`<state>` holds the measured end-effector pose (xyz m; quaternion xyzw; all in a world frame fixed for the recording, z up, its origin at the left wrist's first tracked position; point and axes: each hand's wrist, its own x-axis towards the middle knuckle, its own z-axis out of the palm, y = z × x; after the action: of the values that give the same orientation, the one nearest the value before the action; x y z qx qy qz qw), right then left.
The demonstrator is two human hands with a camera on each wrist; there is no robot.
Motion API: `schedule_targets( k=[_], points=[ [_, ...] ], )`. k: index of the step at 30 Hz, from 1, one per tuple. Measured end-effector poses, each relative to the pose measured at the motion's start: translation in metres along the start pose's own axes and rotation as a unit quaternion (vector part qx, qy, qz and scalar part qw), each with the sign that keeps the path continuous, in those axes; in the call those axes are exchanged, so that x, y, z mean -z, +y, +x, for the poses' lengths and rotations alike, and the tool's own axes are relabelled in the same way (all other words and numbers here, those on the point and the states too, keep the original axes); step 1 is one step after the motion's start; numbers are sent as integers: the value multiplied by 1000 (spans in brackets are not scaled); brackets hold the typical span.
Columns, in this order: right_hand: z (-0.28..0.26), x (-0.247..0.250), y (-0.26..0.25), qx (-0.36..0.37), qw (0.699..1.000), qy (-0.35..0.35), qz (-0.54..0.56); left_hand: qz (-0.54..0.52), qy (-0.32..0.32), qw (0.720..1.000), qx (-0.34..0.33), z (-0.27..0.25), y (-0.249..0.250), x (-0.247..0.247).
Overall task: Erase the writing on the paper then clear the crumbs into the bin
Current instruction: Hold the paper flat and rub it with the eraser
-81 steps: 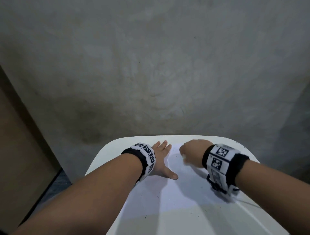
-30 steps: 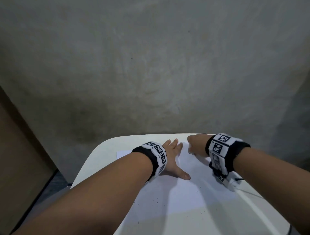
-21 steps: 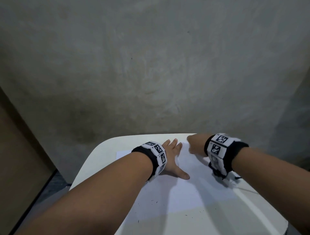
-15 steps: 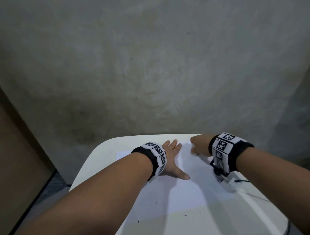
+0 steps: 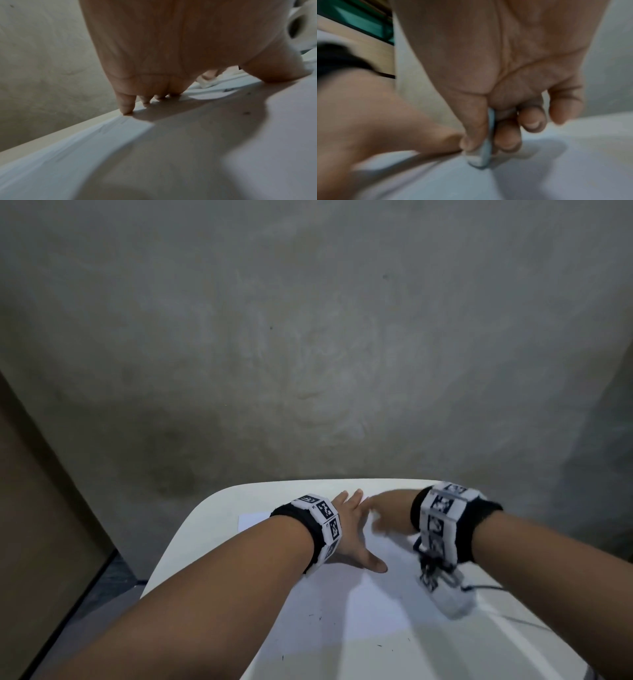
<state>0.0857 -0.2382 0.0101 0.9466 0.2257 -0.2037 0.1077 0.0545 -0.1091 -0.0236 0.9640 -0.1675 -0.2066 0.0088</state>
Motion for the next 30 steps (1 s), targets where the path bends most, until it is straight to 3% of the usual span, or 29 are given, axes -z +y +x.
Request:
schedule_targets(
  k=[3, 6, 8, 11, 17, 22, 26, 30],
  points=[
    [4, 12, 16, -74, 995, 26, -66, 15, -6, 1000, 0, -3, 0, 0],
    [4, 9, -3, 15, 996, 11, -85, 13, -7, 1000, 1, -3, 2, 1],
    [8, 10, -6, 16, 998, 5, -69, 21, -12, 1000, 3, -4, 3, 3],
    [17, 19, 14, -78, 996, 37, -33, 18, -14, 1000, -4, -10, 2, 4],
    [33, 14, 22, -96, 993, 36, -57, 3, -33, 999, 34, -18, -16, -4],
    [24, 14, -2, -33, 998, 22, -58, 24, -31, 999, 19, -24, -10, 2],
    [35, 15, 7, -54, 994, 65, -74, 12, -35, 999, 24, -22, -15, -2],
    [31, 12, -8, 0, 997, 10, -77, 14, -24, 999, 16, -23, -12, -1]
  ],
)
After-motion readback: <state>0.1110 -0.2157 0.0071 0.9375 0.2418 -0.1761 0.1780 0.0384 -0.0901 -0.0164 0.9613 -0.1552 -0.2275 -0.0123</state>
